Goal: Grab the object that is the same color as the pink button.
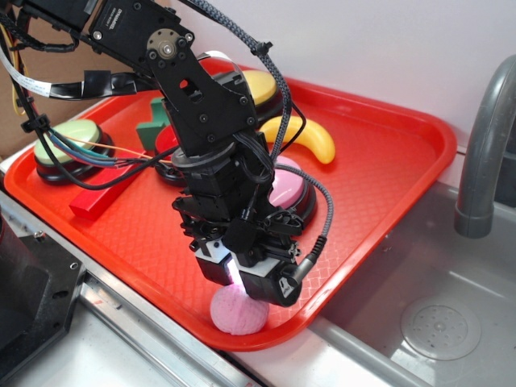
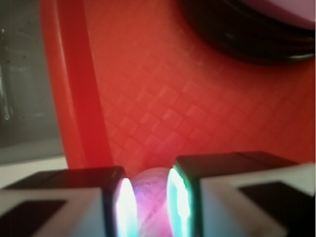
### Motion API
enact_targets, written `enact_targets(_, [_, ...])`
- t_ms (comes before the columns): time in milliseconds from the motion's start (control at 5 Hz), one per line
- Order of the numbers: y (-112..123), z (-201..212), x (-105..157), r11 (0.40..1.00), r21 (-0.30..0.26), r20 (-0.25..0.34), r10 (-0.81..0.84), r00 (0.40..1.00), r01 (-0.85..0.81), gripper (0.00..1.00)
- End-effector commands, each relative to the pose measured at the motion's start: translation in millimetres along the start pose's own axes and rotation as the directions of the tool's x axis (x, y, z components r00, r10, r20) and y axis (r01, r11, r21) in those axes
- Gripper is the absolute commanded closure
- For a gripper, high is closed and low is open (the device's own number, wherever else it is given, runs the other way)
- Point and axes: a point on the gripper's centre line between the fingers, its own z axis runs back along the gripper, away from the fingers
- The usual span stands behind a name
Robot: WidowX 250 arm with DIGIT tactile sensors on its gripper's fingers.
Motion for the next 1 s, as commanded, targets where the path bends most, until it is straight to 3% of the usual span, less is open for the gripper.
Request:
enact_targets(0, [-7,19,8,0.998,0.067,0.054,0.008,0.998,-0.012,1.0])
enact_targets(200, [-8,56,26,0.993,0.115,0.152,0.018,0.988,-0.036,1.0])
enact_targets(600, [25,151,52,0.978,0.196,0.328,0.001,0.945,-0.07,1.0])
enact_targets(800, [47,173,57,0.961,0.266,0.349,-0.025,0.937,-0.073,1.0])
